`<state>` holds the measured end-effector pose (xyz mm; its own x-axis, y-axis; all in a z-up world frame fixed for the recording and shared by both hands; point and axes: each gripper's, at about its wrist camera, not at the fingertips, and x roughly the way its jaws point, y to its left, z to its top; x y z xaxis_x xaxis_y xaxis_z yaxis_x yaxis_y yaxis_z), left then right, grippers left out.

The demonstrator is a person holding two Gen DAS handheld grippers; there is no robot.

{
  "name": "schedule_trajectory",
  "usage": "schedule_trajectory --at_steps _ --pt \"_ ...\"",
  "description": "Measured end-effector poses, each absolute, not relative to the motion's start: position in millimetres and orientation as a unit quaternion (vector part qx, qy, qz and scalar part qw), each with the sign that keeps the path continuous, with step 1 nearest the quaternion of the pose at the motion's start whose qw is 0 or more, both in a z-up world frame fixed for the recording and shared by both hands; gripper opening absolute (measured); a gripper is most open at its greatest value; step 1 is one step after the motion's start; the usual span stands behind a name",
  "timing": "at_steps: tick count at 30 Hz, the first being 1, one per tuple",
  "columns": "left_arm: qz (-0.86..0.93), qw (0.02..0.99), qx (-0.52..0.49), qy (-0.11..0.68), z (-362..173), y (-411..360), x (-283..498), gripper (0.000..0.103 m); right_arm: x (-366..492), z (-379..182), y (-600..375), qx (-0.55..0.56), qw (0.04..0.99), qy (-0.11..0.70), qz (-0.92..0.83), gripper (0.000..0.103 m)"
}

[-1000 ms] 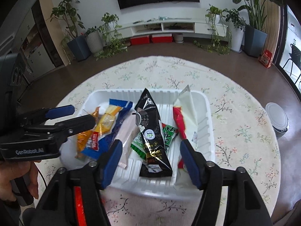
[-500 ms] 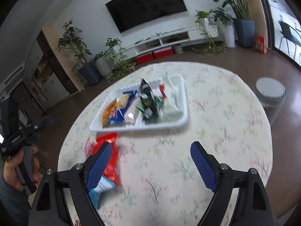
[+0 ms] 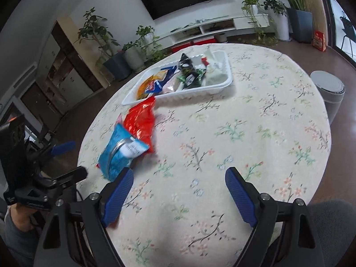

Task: Organize snacks
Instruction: 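Grasp the blue chip bag with the left tool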

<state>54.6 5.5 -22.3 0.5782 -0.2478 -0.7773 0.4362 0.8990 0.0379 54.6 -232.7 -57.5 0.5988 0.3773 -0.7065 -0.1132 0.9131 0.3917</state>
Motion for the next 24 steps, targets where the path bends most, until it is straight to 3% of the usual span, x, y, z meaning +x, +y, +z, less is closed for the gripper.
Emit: schedule_trajectory --at_steps 6,19,23,24 --pt "-0.181 0.868 0.164 0.433 -35.6 -24.2 74.2 0.103 43.6 -65.7 -221.6 0.16 0.872 0.442 0.14 0.087" --pt "-0.167 0.855 0.175 0.459 -64.3 -36.4 112.5 0.101 42.9 -79.9 -215.2 0.157 0.862 0.458 0.149 0.087" --pt "-0.186 0.849 0.163 0.467 -67.9 -36.2 113.6 0.07 42.8 -81.3 -216.6 0.159 0.861 0.459 0.149 0.086" --pt "-0.188 0.85 0.157 0.467 -67.4 -35.4 113.7 0.067 42.8 -81.3 -216.6 0.159 0.861 0.459 0.148 0.086"
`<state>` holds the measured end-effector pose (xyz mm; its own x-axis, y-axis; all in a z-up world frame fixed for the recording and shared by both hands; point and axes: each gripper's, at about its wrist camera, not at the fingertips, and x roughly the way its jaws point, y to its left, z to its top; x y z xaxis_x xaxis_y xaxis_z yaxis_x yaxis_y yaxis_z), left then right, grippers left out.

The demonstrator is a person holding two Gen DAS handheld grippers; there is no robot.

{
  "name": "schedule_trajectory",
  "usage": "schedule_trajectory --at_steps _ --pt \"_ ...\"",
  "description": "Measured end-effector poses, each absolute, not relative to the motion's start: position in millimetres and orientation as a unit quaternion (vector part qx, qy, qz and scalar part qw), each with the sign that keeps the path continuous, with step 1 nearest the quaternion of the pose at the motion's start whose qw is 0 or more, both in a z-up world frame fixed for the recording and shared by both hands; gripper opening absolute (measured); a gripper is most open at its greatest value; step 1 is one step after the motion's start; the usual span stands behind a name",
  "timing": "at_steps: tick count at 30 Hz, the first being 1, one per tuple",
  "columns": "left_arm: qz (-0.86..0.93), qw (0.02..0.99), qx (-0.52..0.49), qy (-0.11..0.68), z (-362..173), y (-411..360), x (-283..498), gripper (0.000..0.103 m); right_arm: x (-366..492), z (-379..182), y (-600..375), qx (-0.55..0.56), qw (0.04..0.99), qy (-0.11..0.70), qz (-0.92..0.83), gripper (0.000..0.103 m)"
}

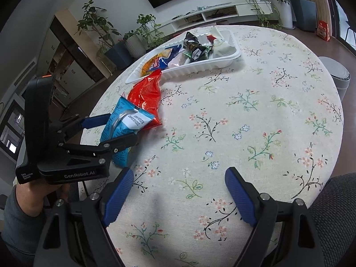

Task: Organize snacks
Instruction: 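Grasp the blue chip bag with the left tool, then grasp the red checkered packet with the right tool while the left tool holds the blue bag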

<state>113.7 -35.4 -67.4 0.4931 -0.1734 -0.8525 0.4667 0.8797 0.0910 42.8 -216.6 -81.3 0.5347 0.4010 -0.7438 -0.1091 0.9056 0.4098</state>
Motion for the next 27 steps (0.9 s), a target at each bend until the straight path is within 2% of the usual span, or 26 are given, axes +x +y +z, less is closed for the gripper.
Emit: schedule_trajectory --at_steps 1,8,17,21,25,27 --pt "-0.19 0.85 0.153 0.468 -67.6 -34.9 114.0 0.063 42.2 -81.2 -216.3 0.158 0.862 0.459 0.148 0.086" --pt "-0.2 0.851 0.138 0.465 -65.2 -30.6 111.0 0.058 43.2 -81.8 -211.0 0.15 0.86 0.462 0.154 0.083" --pt "-0.215 0.853 0.117 0.461 -54.0 -14.1 97.4 0.056 37.7 -77.4 -187.7 0.104 0.855 0.46 0.213 0.082" --pt "-0.219 0.86 0.084 0.454 -39.2 10.3 85.0 0.056 28.3 -67.7 -165.3 0.04 0.852 0.445 0.273 0.082" --pt "-0.209 0.867 0.029 0.451 -30.3 47.1 71.4 0.055 10.0 -54.4 -129.4 -0.094 0.826 0.41 0.375 0.081" --pt "-0.203 0.87 0.006 0.449 -29.0 63.5 63.5 0.055 5.1 -51.6 -116.3 -0.154 0.806 0.396 0.412 0.077"
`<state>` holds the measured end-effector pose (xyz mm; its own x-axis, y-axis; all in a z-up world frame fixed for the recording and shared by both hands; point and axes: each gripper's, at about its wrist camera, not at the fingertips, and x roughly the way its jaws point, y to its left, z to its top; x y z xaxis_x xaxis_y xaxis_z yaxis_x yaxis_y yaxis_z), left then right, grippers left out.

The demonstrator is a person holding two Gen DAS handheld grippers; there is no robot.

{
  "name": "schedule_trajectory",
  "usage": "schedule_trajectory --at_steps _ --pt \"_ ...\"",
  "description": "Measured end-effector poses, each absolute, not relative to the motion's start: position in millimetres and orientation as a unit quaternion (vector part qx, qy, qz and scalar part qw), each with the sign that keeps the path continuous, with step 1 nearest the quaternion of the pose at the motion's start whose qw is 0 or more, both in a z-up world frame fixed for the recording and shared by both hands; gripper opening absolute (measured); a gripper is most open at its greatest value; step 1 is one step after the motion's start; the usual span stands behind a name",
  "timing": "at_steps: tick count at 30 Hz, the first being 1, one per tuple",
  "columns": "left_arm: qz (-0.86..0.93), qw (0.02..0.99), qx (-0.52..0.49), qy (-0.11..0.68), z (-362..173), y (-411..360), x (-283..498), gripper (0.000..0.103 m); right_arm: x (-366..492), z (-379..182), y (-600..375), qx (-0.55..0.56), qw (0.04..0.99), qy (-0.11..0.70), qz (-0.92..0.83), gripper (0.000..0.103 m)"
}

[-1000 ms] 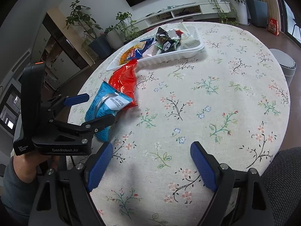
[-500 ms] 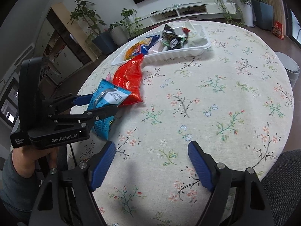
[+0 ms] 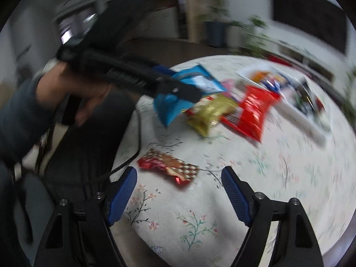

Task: Organize snacks
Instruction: 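Grasp the red checkered packet with the right tool while the left tool holds the blue bag, then carry the blue bag and checkered packet into the white tray, release both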

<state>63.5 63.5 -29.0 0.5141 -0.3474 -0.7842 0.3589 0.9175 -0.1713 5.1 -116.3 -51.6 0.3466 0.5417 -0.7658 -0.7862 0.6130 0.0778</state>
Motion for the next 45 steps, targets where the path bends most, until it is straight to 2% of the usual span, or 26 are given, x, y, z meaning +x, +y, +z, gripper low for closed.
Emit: schedule_trajectory --at_steps 2,7,11,18,22,24,29,32,37,40,45 --pt "-0.201 0.87 -0.011 0.449 -30.3 75.9 55.2 0.055 8.3 -52.2 -104.2 -0.204 0.781 0.396 0.437 0.07" --pt "-0.2 0.869 -0.033 0.452 -38.3 89.2 40.5 0.055 27.9 -63.5 -80.7 -0.264 0.728 0.41 0.483 0.06" --pt "-0.204 0.867 -0.042 0.452 -41.8 92.7 37.9 0.055 33.6 -75.2 -66.2 -0.309 0.694 0.421 0.496 0.055" --pt "-0.209 0.864 -0.049 0.456 -48.8 92.6 41.5 0.056 28.7 -78.0 -54.7 -0.344 0.687 0.407 0.494 0.053" --pt "-0.21 0.862 -0.051 0.458 -51.2 91.5 42.9 0.056 17.8 -83.8 -44.6 -0.365 0.68 0.397 0.496 0.03" --pt "-0.21 0.862 -0.051 0.458 -51.6 91.4 43.0 0.055 14.7 -84.3 -42.0 -0.366 0.681 0.396 0.495 0.026" --pt "-0.209 0.865 -0.054 0.454 -51.4 92.3 42.1 0.055 7.5 -81.9 -45.0 -0.35 0.694 0.397 0.489 0.018" --pt "-0.21 0.865 -0.056 0.451 -51.3 92.4 41.8 0.055 5.2 -76.5 -54.5 -0.324 0.708 0.401 0.483 0.016" --pt "-0.21 0.869 -0.061 0.443 -48.3 94.8 38.7 0.054 14.7 -68.0 -73.8 -0.243 0.734 0.419 0.477 0.015" --pt "-0.209 0.871 -0.064 0.439 -46.0 95.6 37.7 0.049 15.2 -64.3 -86.0 -0.197 0.748 0.424 0.47 0.015" --pt "-0.212 0.872 -0.065 0.437 -43.6 93.0 38.1 0.048 18.5 -57.7 -110.9 -0.111 0.774 0.427 0.455 0.015"
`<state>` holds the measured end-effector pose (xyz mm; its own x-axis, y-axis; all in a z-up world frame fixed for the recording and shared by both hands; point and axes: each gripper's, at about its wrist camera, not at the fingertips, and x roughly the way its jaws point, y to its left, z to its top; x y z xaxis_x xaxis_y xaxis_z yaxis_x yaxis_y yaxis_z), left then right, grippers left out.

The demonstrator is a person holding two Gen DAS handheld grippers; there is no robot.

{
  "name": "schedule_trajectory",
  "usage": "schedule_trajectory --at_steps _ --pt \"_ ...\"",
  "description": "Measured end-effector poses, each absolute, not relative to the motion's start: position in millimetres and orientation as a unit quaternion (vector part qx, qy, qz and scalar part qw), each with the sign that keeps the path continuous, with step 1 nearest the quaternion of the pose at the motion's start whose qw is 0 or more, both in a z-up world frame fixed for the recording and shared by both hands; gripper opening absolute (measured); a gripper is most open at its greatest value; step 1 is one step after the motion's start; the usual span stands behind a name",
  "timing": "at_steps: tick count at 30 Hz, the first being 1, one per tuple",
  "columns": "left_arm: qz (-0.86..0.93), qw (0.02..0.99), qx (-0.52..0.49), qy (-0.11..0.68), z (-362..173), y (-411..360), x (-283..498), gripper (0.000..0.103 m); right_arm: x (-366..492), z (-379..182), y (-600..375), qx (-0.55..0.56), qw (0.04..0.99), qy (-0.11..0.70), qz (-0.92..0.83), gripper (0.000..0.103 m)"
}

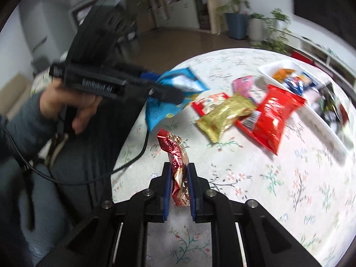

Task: Organize snacks
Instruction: 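Carry the blue bag and checkered packet into the white tray, release both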

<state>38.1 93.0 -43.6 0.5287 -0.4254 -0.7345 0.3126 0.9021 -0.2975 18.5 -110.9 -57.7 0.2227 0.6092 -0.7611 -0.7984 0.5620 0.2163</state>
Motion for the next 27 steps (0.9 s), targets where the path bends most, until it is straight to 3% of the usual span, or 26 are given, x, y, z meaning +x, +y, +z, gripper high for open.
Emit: schedule_trajectory --at_steps 16,27 --pt "-0.222 0.879 -0.078 0.416 -20.8 90.2 42.6 0.045 53.5 -41.5 -190.9 0.096 0.82 0.397 0.401 0.015" --pt "-0.246 0.886 -0.073 0.386 25.3 74.4 111.1 0.045 95.4 -11.1 -231.6 0.149 0.86 0.36 0.329 0.015"
